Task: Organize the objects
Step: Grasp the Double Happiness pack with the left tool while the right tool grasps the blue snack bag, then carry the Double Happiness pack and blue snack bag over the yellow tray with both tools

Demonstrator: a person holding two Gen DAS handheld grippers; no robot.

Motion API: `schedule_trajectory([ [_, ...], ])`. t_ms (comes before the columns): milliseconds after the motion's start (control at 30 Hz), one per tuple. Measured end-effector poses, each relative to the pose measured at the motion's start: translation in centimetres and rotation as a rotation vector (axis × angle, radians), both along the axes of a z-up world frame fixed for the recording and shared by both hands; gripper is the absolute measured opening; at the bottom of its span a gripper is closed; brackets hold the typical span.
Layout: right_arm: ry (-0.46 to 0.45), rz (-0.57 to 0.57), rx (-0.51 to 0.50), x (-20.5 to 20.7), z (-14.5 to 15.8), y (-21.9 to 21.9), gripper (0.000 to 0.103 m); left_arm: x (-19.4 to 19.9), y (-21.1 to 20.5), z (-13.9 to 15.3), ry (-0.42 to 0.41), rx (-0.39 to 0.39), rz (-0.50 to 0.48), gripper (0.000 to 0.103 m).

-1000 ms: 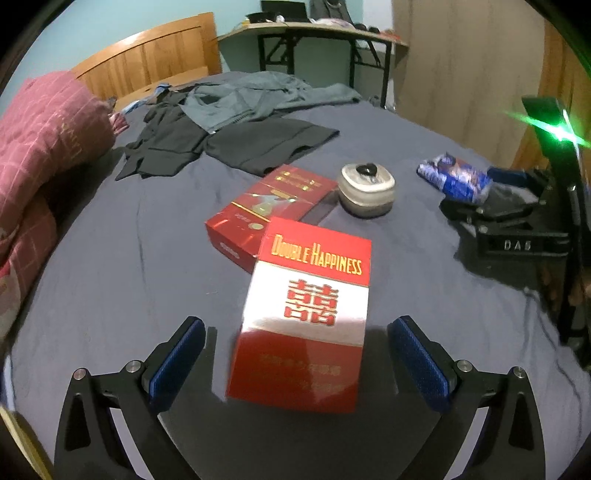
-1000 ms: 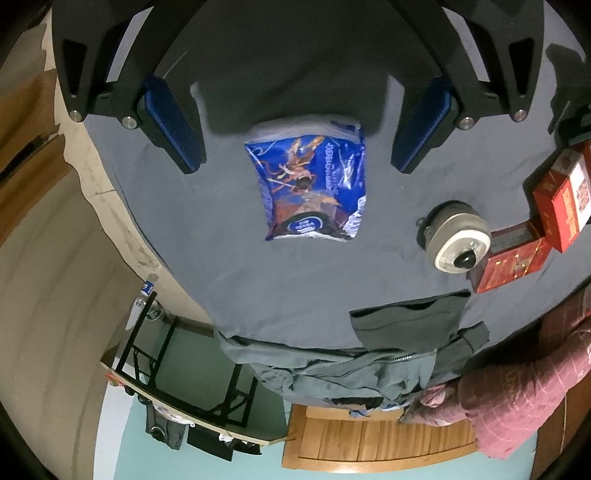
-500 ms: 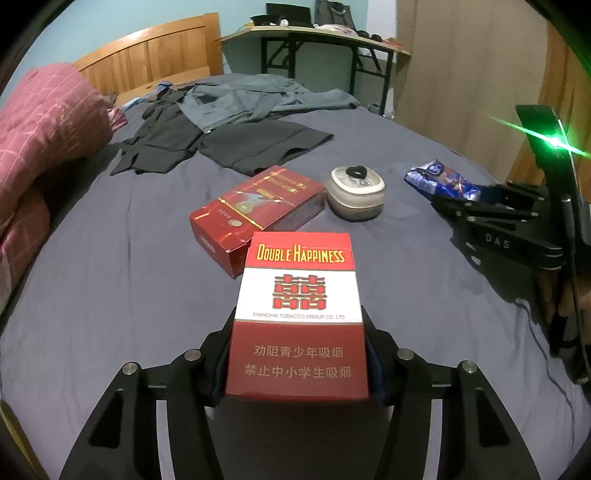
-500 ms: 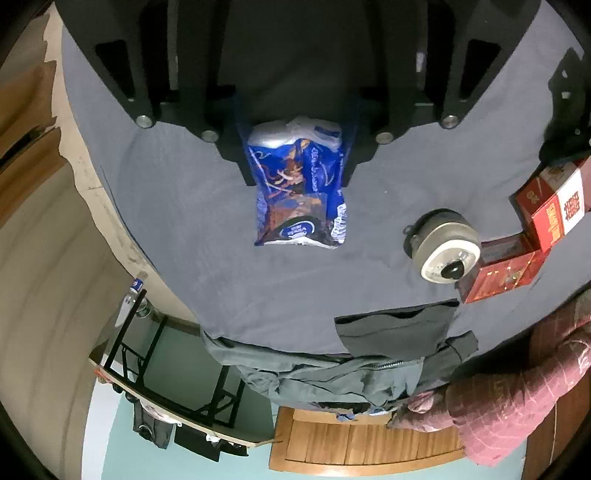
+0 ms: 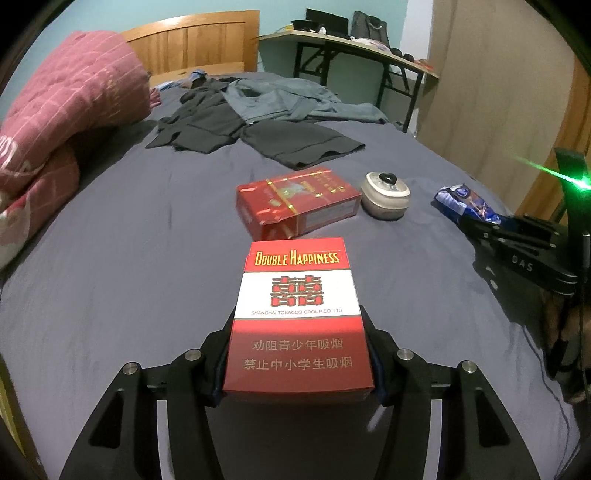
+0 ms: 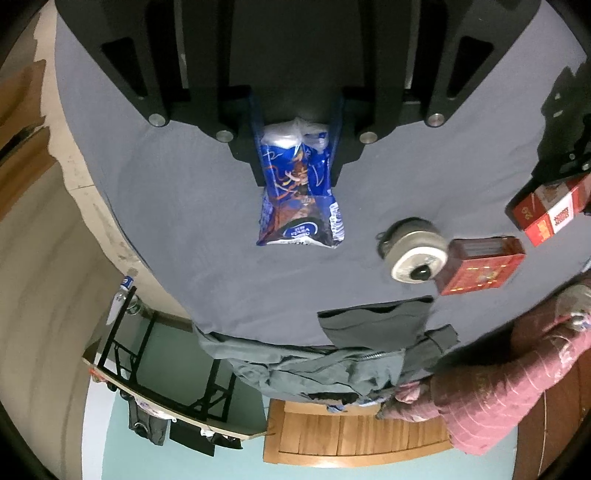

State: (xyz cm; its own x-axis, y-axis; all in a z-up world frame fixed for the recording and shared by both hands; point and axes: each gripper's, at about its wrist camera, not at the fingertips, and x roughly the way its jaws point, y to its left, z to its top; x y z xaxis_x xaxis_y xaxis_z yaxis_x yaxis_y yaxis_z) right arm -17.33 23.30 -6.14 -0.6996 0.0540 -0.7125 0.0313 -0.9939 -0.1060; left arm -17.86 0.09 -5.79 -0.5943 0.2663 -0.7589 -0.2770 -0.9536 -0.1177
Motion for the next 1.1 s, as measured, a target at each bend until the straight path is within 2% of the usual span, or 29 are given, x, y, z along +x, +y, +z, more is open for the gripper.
schedule_trajectory([
  [367, 0.015, 0.057, -0.035, 5.8, 1.7, -2.8, 0.03, 6.0, -3.0, 1.4, 0.019, 0.029, 0.102, 0.056],
  [433, 0.009, 0.067, -0.03, 6.8, 2.1, -3.7, 0.03, 7.6, -3.7, 2.1, 0.023, 0.045, 0.116, 0.056],
  [733, 0.046, 0.091, -0.032, 10.4, 5.5, -6.6, 0.03, 13.5, -5.9, 6.7, 0.105, 0.005, 0.164, 0.056],
  [900, 0.062, 0.104, -0.021, 11.1, 6.7, -7.3, 0.03, 15.2, -6.4, 8.2, 0.125, 0.005, 0.175, 0.055],
  [1100, 0.058, 0.106, -0.017, 11.6, 7.2, -7.6, 0.03, 15.8, -6.3, 8.5, 0.124, 0.008, 0.18, 0.055],
])
